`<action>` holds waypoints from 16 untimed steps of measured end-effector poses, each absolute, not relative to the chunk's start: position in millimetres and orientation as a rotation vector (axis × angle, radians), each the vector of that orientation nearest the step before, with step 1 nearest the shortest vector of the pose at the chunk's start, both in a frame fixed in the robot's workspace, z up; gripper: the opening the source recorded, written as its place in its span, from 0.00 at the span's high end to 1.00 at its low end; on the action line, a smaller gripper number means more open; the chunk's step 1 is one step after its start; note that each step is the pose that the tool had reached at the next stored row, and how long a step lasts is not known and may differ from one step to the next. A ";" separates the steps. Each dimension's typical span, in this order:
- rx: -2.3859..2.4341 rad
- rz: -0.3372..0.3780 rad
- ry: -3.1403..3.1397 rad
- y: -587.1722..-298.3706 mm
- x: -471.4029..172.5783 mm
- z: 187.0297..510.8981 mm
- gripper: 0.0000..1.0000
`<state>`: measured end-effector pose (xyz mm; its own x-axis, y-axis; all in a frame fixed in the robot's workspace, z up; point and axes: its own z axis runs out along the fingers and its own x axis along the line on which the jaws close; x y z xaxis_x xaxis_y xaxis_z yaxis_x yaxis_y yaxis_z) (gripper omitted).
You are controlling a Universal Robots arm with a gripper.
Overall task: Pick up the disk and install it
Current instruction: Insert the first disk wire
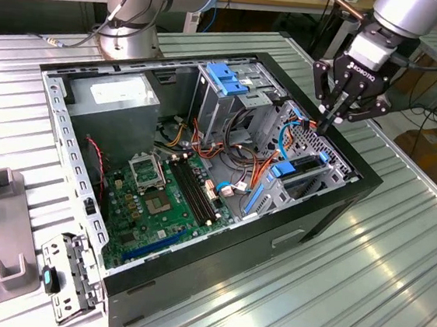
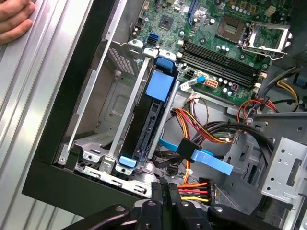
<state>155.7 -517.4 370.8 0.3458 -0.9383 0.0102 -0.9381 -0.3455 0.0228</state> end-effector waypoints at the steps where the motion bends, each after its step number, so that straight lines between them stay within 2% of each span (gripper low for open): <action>1: 2.535 -0.008 -1.814 -517.4 155.6 370.8 0.83; 16: 2.401 -0.010 -1.989 -515.2 149.2 369.3 0.83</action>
